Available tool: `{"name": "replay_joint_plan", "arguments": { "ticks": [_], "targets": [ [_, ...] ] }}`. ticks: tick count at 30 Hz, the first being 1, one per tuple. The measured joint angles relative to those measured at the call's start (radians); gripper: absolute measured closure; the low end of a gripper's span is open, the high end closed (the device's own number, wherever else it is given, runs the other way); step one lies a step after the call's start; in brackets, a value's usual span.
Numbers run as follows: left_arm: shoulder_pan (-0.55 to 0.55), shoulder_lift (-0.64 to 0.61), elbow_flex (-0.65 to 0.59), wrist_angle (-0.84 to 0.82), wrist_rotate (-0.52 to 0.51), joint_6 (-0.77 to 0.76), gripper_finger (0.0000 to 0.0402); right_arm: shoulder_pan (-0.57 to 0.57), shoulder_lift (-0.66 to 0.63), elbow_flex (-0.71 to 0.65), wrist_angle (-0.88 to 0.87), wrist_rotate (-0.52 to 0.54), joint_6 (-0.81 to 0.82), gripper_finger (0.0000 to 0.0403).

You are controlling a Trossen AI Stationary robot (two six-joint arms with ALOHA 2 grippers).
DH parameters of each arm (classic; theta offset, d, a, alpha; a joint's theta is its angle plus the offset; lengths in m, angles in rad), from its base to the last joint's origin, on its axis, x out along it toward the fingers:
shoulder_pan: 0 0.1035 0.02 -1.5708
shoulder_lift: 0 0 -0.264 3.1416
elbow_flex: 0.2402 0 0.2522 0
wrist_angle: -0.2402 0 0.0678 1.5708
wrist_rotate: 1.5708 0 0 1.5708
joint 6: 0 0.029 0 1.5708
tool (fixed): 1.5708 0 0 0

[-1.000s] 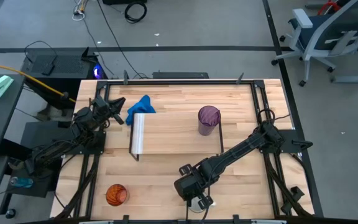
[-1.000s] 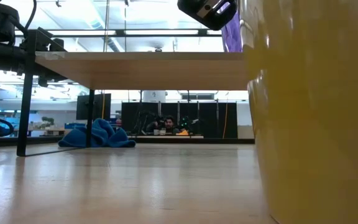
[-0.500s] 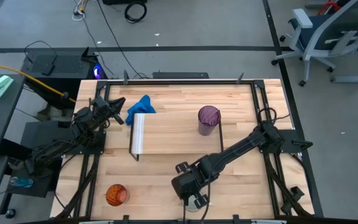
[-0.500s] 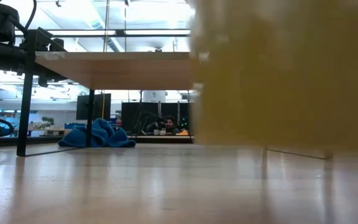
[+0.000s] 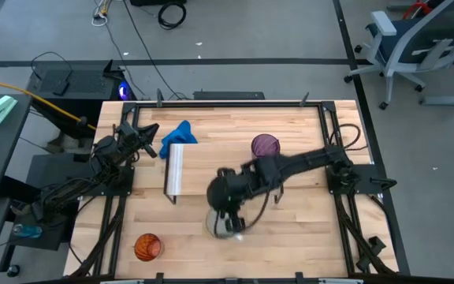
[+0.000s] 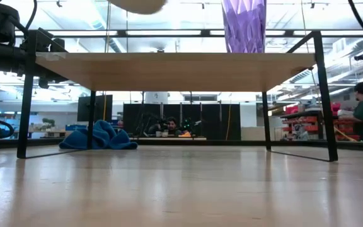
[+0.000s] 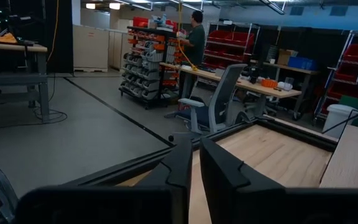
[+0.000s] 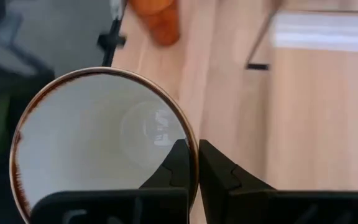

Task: Stack small to large cups/mugs on shelf
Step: Put the yellow cup on the shelf

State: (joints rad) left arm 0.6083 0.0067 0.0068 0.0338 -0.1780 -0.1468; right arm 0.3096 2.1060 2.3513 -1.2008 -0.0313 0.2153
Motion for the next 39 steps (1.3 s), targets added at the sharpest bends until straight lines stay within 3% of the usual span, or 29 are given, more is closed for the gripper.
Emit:
{"name": "replay_joint_plan", "arguments": {
  "ticks": [10,25,39],
  "targets": [
    [0.000,0.000,0.000,0.000,0.000,0.001,0.0372,-0.155,-0.106,0.004,-0.043,0.079,0.083,0.0390],
    [0.000,0.000,0.000,0.000,0.000,0.001,0.0363,-0.378,-0.195,0.005,-0.086,0.110,0.190,0.0390],
    [0.000,0.000,0.000,0.000,0.000,0.008,0.0365,-0.449,-0.189,0.005,-0.228,0.109,0.236,0.0390]
  ]
}}
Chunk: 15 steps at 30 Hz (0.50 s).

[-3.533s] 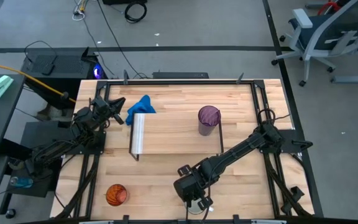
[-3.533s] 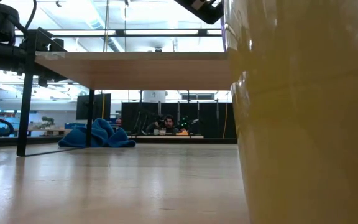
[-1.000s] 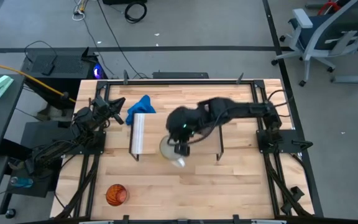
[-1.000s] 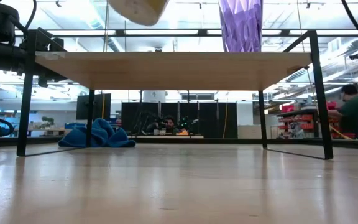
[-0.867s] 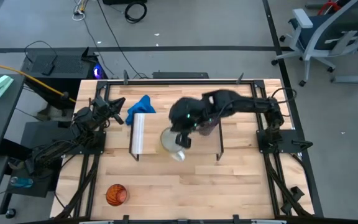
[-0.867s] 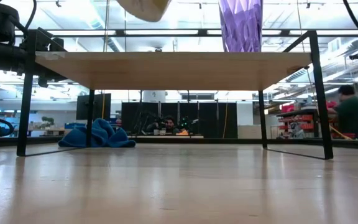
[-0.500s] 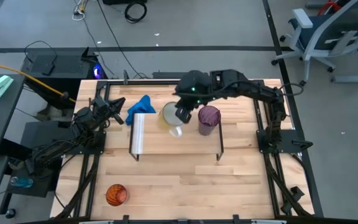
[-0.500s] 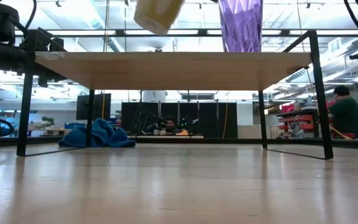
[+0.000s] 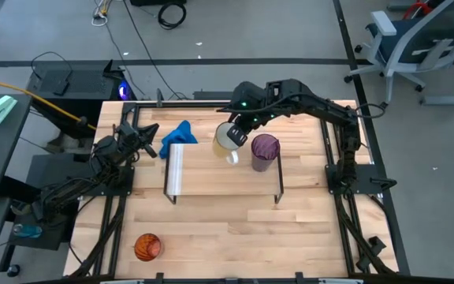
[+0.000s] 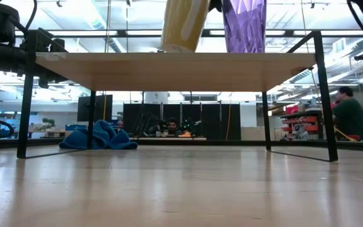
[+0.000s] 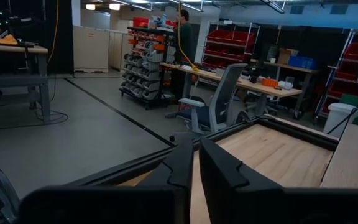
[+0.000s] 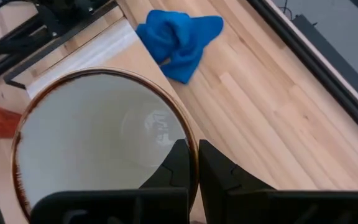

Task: Stack small to large cups/mugs on shelf
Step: Put the yellow cup on the shelf

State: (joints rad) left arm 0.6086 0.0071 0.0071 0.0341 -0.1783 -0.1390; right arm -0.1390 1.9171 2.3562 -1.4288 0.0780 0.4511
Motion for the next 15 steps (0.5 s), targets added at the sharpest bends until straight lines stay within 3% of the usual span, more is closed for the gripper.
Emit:
{"name": "replay_joint_plan", "arguments": {
  "ticks": [15],
  "targets": [
    [0.000,0.000,0.000,0.004,0.000,-0.005,0.0372,0.011,0.041,0.000,-0.030,-0.004,0.037,0.0390]
  ]
}}
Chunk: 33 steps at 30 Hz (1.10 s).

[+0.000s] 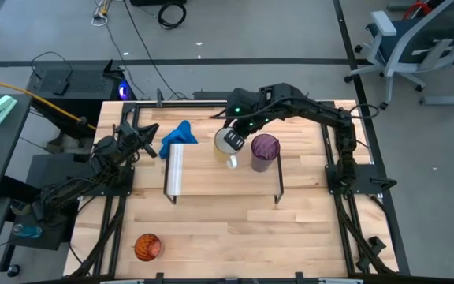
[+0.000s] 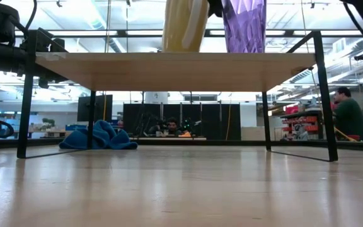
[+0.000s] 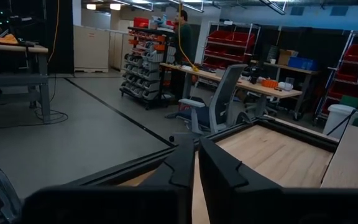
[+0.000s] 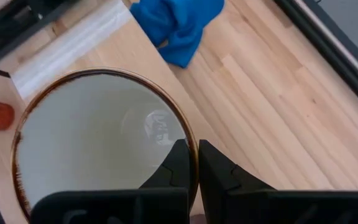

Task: Stack small to large cups/mugs on shelf
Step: Put the yellow cup on the shelf

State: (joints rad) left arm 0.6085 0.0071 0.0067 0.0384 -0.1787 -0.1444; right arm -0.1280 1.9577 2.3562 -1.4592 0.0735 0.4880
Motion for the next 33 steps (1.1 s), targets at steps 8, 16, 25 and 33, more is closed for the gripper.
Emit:
{"name": "replay_joint_plan", "arguments": {
  "ticks": [8,16,25,33],
  "targets": [
    [0.000,0.000,0.000,0.002,0.000,0.000,0.0363,0.013,0.032,0.000,-0.023,0.002,0.010,0.0390],
    [0.000,0.000,0.000,0.001,0.000,-0.001,0.0370,0.035,0.033,0.000,-0.068,0.018,0.096,0.0390],
    [0.000,0.000,0.000,0.002,0.000,-0.001,0.0368,0.039,0.033,0.000,-0.071,0.000,0.149,0.0390],
    [0.000,0.000,0.000,0.004,0.000,0.000,0.0370,0.053,0.034,-0.050,-0.016,-0.018,0.160,0.0390]
  ]
}}
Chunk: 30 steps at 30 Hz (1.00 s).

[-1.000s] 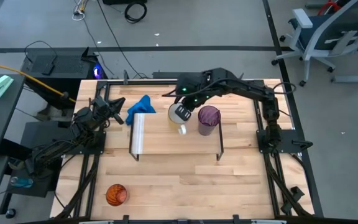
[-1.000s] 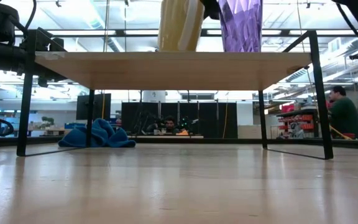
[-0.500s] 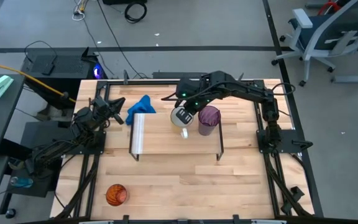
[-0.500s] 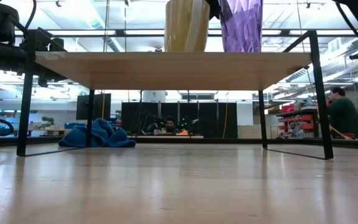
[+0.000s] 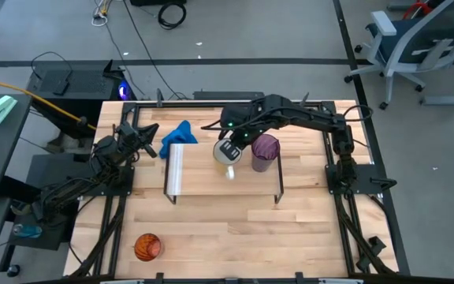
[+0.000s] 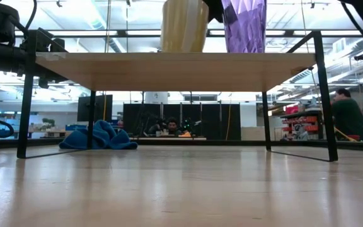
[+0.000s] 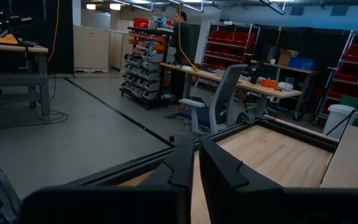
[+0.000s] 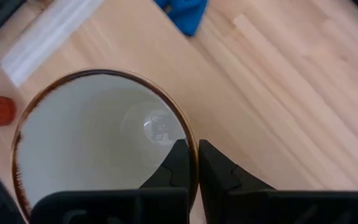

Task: Stack small to large cups/mugs on shelf
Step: Put the yellow cup on the shelf

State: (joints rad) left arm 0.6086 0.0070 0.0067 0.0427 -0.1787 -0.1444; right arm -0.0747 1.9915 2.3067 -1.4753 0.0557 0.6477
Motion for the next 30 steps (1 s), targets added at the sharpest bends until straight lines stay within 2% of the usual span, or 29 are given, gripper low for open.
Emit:
{"name": "replay_joint_plan", "arguments": {
  "ticks": [30],
  "targets": [
    [0.000,0.000,0.000,0.004,0.000,0.000,0.0363,0.011,0.000,-0.021,-0.012,0.047,0.024,0.0390]
  ]
}}
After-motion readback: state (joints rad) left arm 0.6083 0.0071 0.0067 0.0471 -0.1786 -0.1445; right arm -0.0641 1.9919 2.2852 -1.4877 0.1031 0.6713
